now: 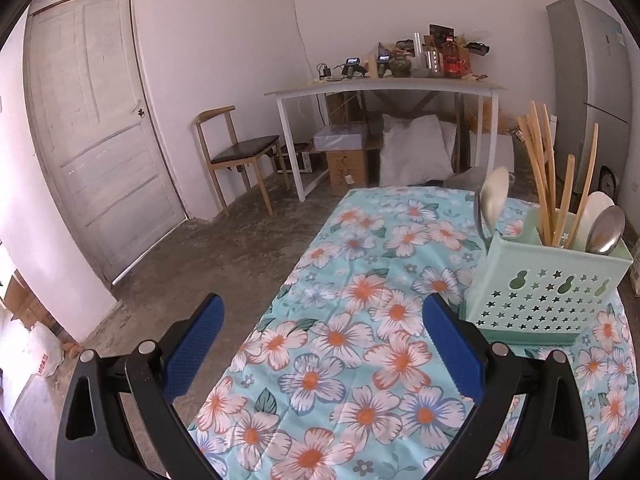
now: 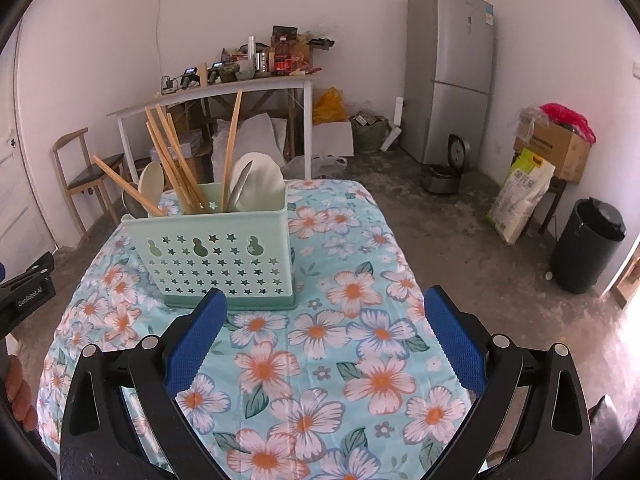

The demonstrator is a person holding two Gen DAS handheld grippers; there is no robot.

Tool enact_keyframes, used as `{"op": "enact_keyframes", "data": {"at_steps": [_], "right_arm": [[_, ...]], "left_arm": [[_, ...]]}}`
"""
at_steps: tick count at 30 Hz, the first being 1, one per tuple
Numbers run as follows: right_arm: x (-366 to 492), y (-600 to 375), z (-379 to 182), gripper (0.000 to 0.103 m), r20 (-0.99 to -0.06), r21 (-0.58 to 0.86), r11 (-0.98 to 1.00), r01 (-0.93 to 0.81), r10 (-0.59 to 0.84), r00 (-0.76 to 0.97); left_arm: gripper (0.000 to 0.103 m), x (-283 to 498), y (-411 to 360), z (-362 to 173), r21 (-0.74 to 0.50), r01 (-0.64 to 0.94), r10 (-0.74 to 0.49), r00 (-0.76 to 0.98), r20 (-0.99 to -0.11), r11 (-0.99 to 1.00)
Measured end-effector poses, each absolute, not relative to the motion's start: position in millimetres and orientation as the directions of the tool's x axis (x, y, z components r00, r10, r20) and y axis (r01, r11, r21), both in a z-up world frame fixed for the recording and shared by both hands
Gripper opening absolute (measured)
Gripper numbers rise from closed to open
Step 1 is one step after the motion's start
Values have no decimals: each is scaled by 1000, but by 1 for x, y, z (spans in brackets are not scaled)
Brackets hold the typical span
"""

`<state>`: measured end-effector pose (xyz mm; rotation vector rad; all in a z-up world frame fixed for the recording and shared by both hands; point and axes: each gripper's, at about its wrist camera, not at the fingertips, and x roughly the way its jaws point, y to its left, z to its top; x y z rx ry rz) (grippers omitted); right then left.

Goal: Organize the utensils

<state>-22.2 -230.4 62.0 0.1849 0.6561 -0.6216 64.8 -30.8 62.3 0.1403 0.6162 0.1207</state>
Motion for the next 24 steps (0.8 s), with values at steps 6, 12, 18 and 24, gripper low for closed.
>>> {"op": "enact_keyframes", "data": {"at_steps": [6, 12, 18, 24], "right_arm": [[-25, -231, 64, 95, -616, -42, 801, 597, -491, 616], [-25, -231, 66, 95, -613, -43, 801, 597, -493, 618], [-26, -229, 67, 95, -610, -44, 805, 592, -491, 622], [-26, -228, 67, 95, -610, -41, 804, 594, -491, 622]], "left_arm": [[97, 63, -30, 63, 159, -68, 148, 807, -571, 985], [97, 61, -29, 65, 154, -67, 144, 807, -572, 986], [97, 62, -29, 64, 154, -66, 144, 807, -572, 986], [97, 61, -29, 64, 153, -65, 143, 807, -573, 986]]}}
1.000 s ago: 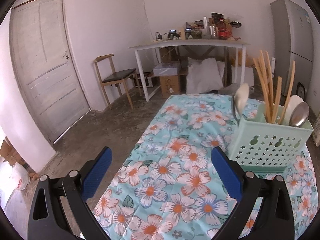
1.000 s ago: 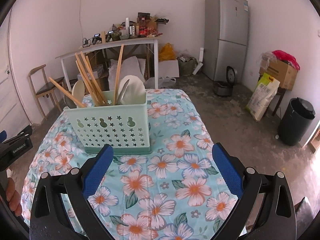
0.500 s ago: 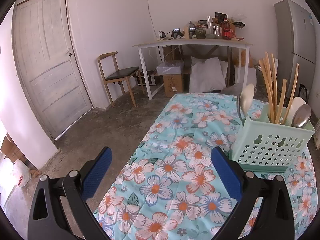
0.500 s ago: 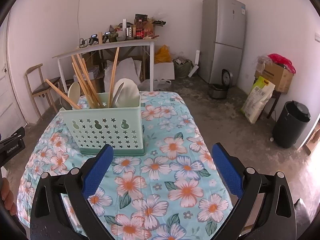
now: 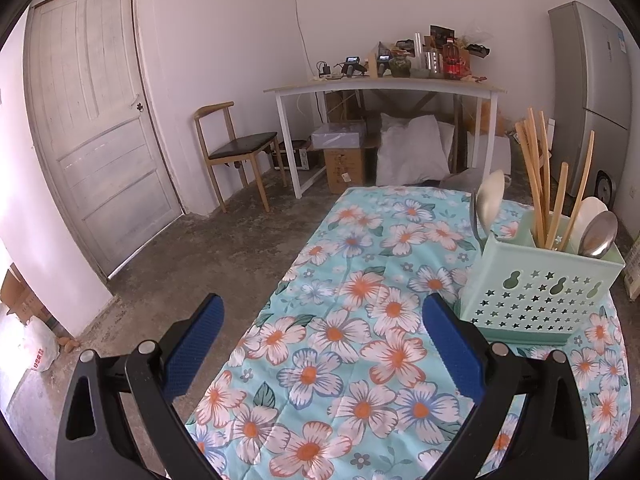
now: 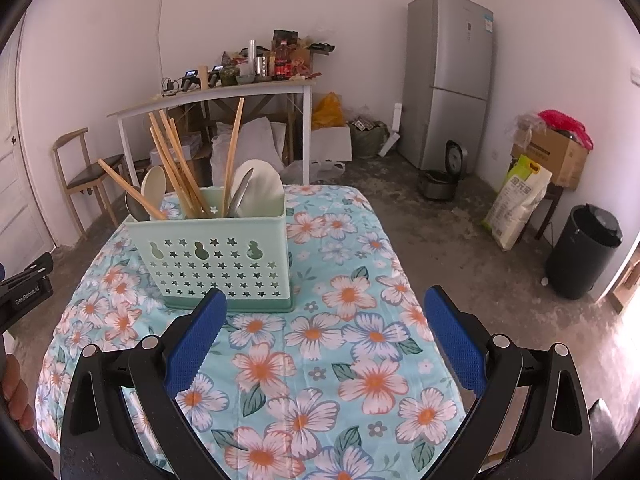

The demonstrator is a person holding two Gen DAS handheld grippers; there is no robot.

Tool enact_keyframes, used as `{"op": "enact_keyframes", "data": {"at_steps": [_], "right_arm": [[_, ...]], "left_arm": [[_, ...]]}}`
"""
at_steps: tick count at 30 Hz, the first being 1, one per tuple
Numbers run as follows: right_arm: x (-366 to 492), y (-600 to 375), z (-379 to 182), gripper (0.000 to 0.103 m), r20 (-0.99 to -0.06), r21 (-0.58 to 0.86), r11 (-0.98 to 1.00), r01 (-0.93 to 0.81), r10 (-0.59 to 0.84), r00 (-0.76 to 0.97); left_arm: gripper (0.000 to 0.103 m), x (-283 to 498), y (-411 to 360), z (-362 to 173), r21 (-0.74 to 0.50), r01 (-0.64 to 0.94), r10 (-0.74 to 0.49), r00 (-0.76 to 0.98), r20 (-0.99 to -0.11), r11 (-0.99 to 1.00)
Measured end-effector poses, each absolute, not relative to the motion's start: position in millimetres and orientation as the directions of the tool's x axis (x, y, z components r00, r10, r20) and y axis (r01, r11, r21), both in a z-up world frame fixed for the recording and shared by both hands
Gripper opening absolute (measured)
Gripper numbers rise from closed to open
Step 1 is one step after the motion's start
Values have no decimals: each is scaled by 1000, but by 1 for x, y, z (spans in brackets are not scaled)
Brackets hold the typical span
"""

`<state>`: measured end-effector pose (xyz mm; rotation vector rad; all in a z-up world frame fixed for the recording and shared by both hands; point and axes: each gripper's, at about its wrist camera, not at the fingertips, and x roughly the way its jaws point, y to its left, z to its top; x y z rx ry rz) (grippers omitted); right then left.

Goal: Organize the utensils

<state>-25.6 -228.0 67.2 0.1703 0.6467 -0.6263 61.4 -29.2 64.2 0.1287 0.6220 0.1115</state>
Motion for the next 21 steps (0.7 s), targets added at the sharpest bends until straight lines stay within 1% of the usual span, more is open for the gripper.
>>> {"op": "enact_keyframes", "data": {"at_steps": [21], "right_arm": [[-26, -227, 69, 95, -606, -46, 809, 586, -489, 627]], "left_arm": [[97, 59, -35, 66, 152, -61, 139, 806, -575, 986]]}}
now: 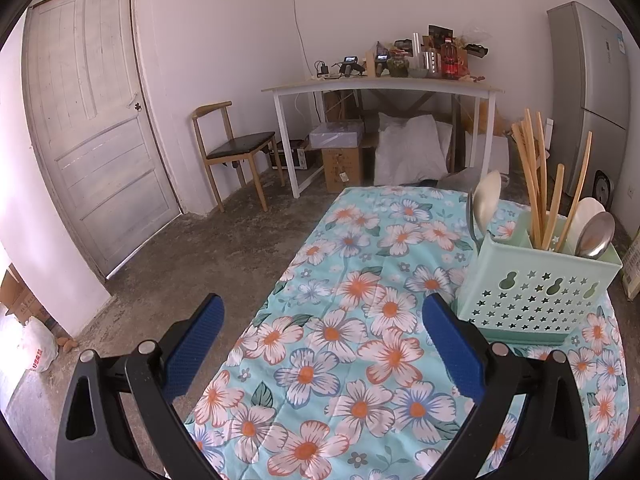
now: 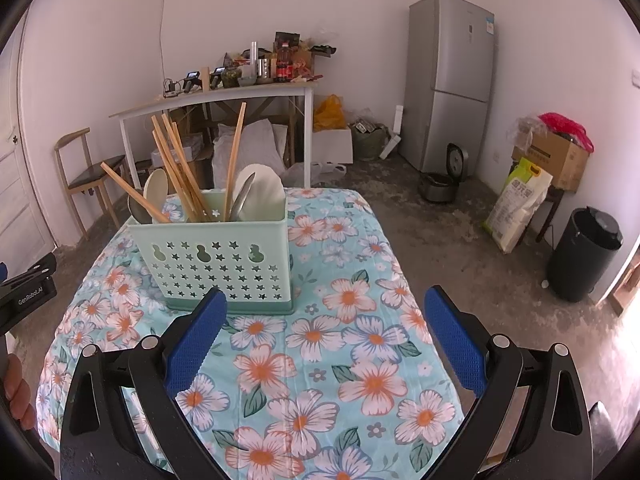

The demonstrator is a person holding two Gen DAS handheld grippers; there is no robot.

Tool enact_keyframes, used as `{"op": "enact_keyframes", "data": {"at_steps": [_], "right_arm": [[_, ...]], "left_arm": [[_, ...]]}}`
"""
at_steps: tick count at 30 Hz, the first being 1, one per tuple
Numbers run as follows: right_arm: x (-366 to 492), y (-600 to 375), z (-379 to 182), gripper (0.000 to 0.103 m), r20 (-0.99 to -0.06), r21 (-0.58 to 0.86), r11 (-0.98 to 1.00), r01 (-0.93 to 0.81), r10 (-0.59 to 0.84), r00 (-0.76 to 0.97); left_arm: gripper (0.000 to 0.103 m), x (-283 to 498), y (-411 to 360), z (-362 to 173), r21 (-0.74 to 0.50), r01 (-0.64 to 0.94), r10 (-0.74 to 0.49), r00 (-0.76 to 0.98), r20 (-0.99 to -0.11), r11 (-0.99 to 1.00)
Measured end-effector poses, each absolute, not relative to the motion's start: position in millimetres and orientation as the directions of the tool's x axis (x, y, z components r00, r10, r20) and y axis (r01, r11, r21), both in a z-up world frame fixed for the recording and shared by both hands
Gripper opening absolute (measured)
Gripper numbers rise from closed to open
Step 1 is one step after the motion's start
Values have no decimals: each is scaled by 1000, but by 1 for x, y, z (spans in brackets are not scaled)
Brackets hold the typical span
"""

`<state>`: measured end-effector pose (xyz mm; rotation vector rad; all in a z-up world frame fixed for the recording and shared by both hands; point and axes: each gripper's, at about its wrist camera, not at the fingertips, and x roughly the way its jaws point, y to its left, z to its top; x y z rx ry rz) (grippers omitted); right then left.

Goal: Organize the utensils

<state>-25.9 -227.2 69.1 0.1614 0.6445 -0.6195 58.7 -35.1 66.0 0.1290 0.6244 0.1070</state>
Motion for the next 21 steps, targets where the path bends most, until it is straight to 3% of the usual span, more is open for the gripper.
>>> {"op": "enact_keyframes", "data": {"at_steps": [21], "right_arm": [[-25, -226, 70, 95, -605, -45, 810, 585, -488, 629]], "left_arm": [[97, 59, -35, 67, 150, -59, 136, 806, -577, 987]]}}
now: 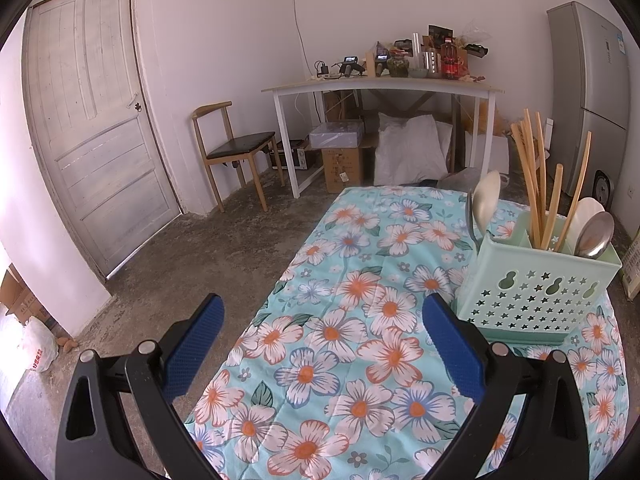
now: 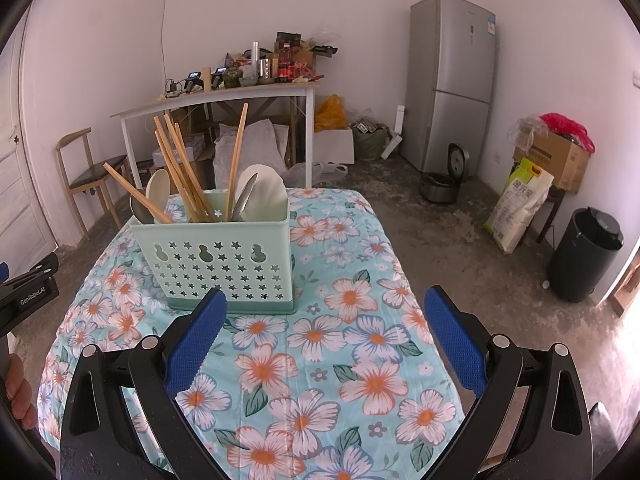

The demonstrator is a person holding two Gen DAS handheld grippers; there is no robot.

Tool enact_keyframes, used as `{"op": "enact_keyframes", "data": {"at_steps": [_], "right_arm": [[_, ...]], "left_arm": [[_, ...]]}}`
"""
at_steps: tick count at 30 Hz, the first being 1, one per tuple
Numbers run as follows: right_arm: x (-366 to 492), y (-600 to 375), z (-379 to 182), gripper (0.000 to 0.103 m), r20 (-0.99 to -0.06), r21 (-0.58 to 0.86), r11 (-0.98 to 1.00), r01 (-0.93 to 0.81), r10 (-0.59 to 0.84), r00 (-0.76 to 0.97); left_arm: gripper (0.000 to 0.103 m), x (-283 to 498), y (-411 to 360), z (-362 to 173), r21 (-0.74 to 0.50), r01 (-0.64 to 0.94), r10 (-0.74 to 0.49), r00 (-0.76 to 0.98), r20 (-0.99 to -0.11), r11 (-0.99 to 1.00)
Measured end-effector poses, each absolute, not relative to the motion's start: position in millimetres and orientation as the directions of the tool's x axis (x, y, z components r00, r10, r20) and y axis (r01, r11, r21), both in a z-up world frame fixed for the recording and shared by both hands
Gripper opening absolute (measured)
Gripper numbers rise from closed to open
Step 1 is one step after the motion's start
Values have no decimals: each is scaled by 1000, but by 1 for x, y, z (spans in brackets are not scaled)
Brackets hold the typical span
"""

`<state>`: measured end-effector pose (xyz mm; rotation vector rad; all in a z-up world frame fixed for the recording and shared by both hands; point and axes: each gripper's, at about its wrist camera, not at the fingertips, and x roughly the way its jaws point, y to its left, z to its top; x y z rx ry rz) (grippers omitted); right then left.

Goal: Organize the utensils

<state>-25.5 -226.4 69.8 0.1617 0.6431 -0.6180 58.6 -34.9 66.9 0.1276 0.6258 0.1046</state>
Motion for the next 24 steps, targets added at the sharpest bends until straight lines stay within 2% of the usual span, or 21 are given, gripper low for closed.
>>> {"op": "enact_keyframes", "data": {"at_steps": [24], "right_arm": [[-25, -226, 70, 95, -605, -45, 810, 585, -487, 629]], "left_arm": [[97, 59, -34, 67, 148, -59, 135, 805, -577, 987]]}}
